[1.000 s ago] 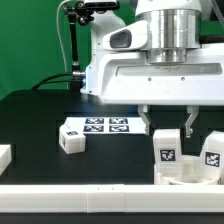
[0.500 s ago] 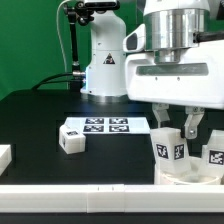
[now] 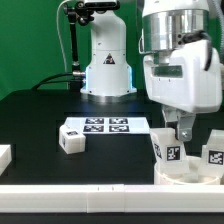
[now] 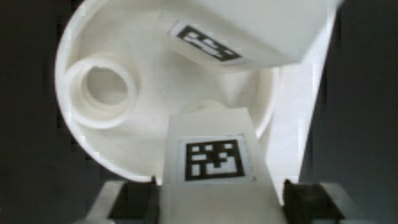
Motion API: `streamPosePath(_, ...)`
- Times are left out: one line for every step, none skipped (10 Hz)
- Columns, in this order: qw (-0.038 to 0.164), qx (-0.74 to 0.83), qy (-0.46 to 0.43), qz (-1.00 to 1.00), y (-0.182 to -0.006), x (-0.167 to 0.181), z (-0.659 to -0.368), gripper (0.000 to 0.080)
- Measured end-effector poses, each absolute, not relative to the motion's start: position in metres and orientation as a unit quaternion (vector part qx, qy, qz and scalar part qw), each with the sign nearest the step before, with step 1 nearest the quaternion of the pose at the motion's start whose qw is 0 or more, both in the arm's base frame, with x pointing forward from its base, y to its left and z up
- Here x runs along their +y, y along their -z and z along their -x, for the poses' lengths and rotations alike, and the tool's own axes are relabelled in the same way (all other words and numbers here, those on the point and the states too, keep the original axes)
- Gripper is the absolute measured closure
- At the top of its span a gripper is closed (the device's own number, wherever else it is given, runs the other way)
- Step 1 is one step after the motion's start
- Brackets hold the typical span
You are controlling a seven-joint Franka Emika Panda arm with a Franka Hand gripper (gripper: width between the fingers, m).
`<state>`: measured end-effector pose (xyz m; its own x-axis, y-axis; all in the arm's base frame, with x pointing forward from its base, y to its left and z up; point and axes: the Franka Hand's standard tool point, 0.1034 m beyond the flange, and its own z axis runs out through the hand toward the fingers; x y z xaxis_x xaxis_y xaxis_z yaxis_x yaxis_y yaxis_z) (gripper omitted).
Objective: Assemble stool
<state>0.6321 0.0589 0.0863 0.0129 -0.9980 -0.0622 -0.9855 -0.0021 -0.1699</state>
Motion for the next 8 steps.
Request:
streamPosePath(0.09, 0.727, 0.032, 0.68, -0.0864, 0.0585, -0.6323, 0.0462)
streamPosePath(0.097, 0.763, 0.026, 0.639, -0.0864, 0.0587, -0.6328, 0.0462)
streamPosePath(0.1, 0.787, 0.022, 0.608, -0.0863, 0.0593, -0.6333, 0.0462)
streamPosePath(0.102, 0.8, 0.021, 0.592, -0.0862, 0.0595, -0.634, 0.0462)
streamPosePath(0.107, 0.816, 0.017, 0.568, -0.0863, 0.0596, -0.6346, 0.0462)
streamPosePath(0.11, 0.835, 0.012, 0.538, -0.0865, 0.0592, -0.6349, 0.0462)
streamPosePath(0.112, 0.852, 0.008, 0.511, -0.0867, 0.0589, -0.6351, 0.0462)
streamPosePath(0.113, 0.865, 0.005, 0.489, -0.0868, 0.0583, -0.6352, 0.0462)
